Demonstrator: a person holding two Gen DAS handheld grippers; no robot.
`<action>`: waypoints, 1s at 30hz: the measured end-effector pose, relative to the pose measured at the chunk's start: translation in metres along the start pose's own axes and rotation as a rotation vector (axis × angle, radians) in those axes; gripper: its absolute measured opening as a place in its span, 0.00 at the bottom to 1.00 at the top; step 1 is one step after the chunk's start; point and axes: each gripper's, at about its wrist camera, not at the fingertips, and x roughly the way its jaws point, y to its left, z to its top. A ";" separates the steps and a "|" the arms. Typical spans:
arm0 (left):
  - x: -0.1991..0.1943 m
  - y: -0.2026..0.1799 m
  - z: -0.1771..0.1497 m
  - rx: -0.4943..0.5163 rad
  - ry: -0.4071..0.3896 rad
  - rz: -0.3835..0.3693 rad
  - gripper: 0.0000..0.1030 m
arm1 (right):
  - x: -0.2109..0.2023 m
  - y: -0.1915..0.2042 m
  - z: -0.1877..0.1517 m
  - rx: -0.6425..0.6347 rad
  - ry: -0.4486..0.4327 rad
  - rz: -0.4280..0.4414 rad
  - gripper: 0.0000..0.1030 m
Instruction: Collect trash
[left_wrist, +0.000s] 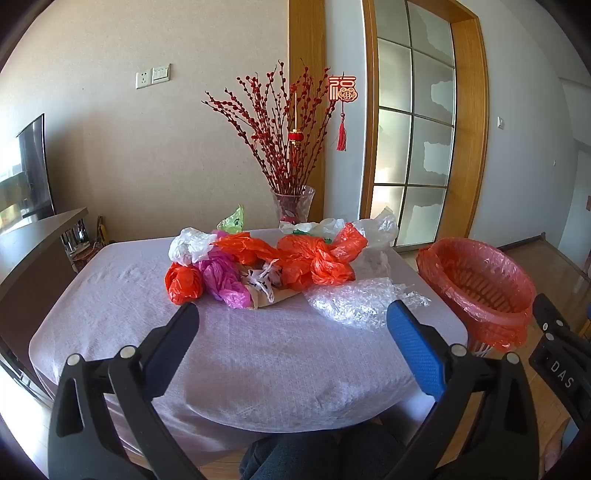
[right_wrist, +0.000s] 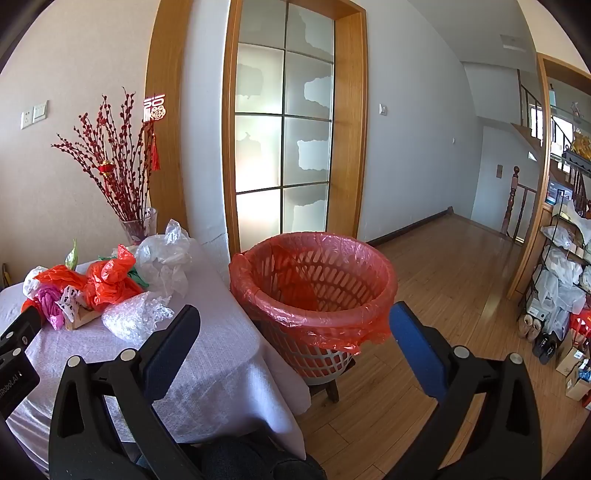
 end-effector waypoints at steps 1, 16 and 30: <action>0.000 0.000 0.000 0.000 0.000 -0.001 0.96 | 0.000 0.000 0.000 0.000 0.001 0.000 0.98; 0.001 -0.003 -0.004 -0.002 0.007 -0.004 0.96 | 0.000 0.000 0.000 -0.001 0.005 0.001 0.98; 0.001 -0.003 -0.004 -0.002 0.010 -0.005 0.96 | 0.000 0.001 0.002 -0.003 0.008 0.002 0.98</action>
